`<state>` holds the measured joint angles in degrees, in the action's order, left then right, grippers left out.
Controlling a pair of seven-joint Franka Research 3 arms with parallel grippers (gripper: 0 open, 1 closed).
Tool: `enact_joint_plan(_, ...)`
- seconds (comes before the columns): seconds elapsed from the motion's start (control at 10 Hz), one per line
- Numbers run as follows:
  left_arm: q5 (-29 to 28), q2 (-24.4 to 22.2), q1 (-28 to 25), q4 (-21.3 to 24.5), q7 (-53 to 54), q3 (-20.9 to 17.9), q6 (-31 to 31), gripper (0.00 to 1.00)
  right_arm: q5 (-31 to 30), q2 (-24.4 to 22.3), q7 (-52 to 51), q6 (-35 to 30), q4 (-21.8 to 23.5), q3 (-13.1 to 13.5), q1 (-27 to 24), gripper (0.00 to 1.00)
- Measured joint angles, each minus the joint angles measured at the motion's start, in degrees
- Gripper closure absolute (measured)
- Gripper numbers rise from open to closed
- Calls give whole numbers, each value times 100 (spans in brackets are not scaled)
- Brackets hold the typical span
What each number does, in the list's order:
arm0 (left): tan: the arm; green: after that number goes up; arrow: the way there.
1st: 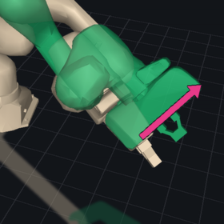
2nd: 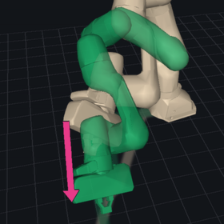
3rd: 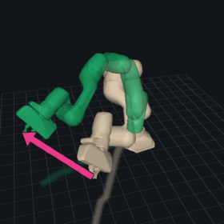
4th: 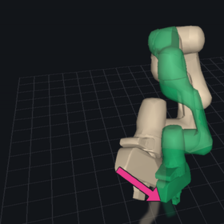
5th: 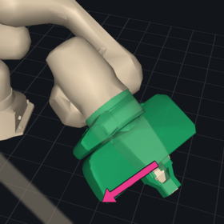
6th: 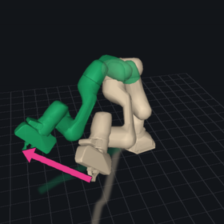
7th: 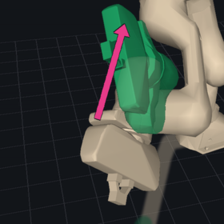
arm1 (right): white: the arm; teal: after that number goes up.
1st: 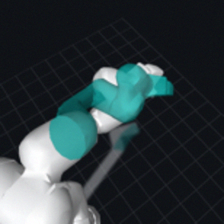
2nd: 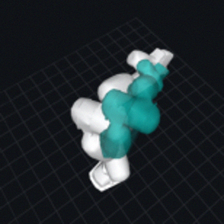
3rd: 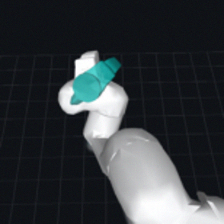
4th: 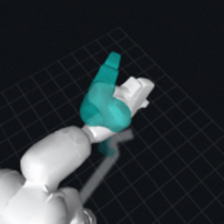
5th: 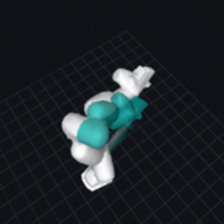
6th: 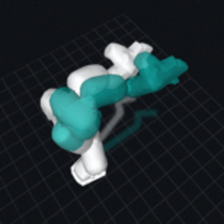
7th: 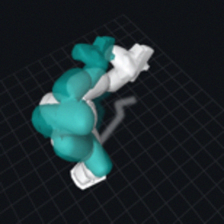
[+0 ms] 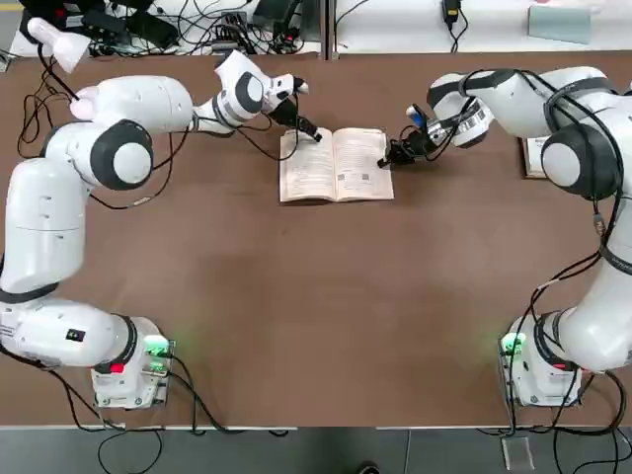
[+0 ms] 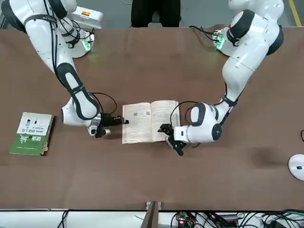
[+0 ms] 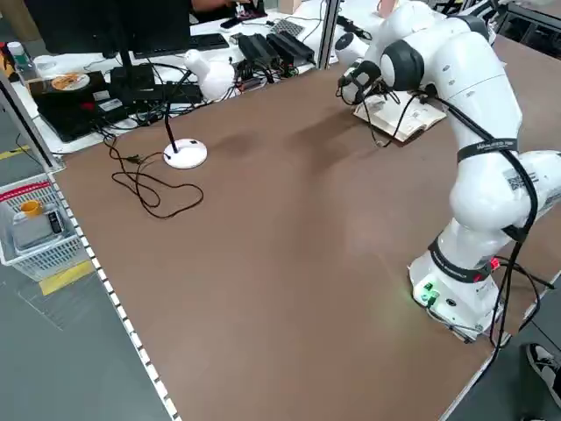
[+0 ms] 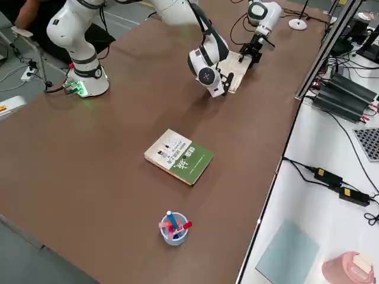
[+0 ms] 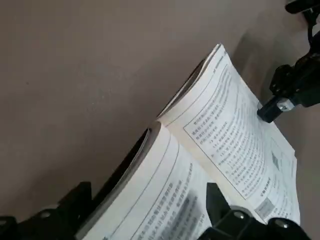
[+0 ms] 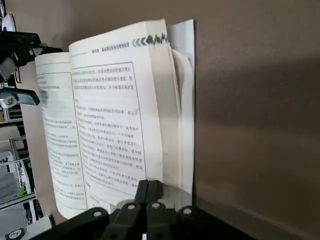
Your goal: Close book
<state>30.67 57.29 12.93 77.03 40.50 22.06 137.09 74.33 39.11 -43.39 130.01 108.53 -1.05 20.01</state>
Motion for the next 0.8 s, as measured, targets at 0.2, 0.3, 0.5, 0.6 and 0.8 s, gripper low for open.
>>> enact_joint_plan(0.2,8,0,-67,-40,0,58,-179,0,0,0,0,-3,0,0,0,99)
enact_joint_plan(0.3,8,-1,-118,-59,0,109,-276,0,0,0,0,-3,0,0,0,99)
enact_joint_plan(0.5,35,-1,-221,-85,-4,176,-449,0,0,0,-1,-4,0,0,0,99)
enact_joint_plan(0.6,109,-2,-271,-93,-8,213,-531,0,0,0,-1,-6,0,0,0,99)
enact_joint_plan(0.8,273,-11,-337,-128,-88,257,-710,0,0,0,-1,-9,0,0,0,99)
